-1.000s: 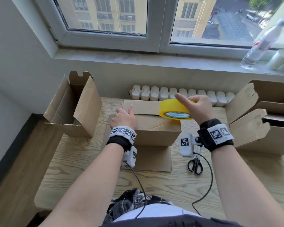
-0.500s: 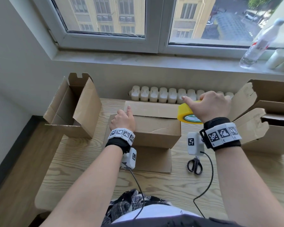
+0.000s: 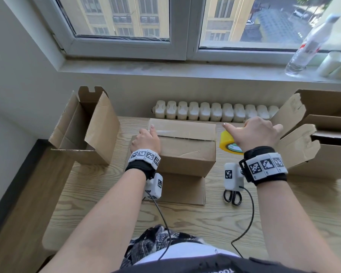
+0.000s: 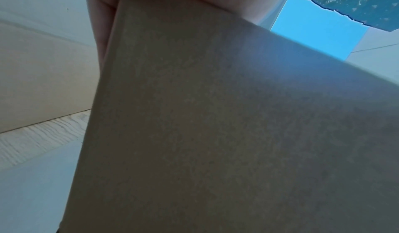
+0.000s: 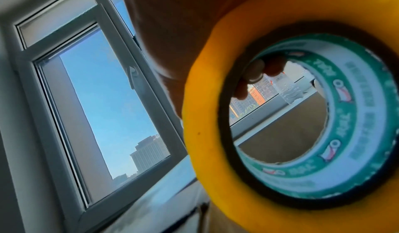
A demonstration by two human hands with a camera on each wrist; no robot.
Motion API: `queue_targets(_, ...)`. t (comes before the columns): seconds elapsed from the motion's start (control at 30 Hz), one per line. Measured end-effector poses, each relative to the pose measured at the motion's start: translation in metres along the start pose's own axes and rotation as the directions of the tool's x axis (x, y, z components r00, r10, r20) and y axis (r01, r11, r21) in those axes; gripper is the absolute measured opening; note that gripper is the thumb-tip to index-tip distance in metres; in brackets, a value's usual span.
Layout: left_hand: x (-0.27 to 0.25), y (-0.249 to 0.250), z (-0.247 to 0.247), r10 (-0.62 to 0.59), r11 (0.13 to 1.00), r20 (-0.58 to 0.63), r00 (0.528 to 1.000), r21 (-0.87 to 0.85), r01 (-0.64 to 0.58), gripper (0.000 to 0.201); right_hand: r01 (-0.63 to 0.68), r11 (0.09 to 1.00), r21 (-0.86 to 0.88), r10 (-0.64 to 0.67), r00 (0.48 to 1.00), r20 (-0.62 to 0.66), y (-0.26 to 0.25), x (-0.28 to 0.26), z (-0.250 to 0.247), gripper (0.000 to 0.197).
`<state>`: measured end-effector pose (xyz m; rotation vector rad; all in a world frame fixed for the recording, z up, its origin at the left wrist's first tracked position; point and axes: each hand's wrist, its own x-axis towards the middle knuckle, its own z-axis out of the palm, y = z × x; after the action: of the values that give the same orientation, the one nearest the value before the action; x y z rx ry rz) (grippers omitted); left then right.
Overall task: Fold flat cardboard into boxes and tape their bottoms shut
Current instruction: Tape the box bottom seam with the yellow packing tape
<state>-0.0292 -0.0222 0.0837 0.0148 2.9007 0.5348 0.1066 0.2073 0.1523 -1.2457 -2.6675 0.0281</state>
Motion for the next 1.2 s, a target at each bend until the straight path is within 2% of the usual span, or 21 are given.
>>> queue_targets(0.17,0.002,0.000,0.002,0.013,1.000,-0.007,1.000,0.012,-0.013,0.059,-0.008,1.000,0.001,0.008,1.000,-0.010,0.008,-0.007,0.011,0.072)
queue_targets(0.33,0.005,-0.003,0.005,0.019,1.000,-0.022,1.000,0.008,-0.019,0.058,-0.038,0.999,-0.016,0.039,0.997,0.060,0.009,-0.012,0.019,0.072)
queue_targets(0.7,0.006,-0.005,0.007,0.022,1.000,-0.025,0.999,0.005,-0.022,0.057,-0.064,0.997,0.029,0.061,0.992,0.110,0.010,-0.015,0.025,0.072)
queue_targets(1.07,0.006,-0.006,0.008,0.017,1.000,-0.037,0.999,-0.005,-0.017,0.057,-0.020,0.999,0.047,0.020,1.000,0.008,0.010,-0.003,0.003,0.067)
queue_targets(1.2,0.005,-0.005,0.007,0.020,1.000,-0.042,0.999,-0.004,-0.020,0.058,-0.029,1.000,0.006,0.029,0.997,0.065,0.008,-0.002,0.007,0.067)
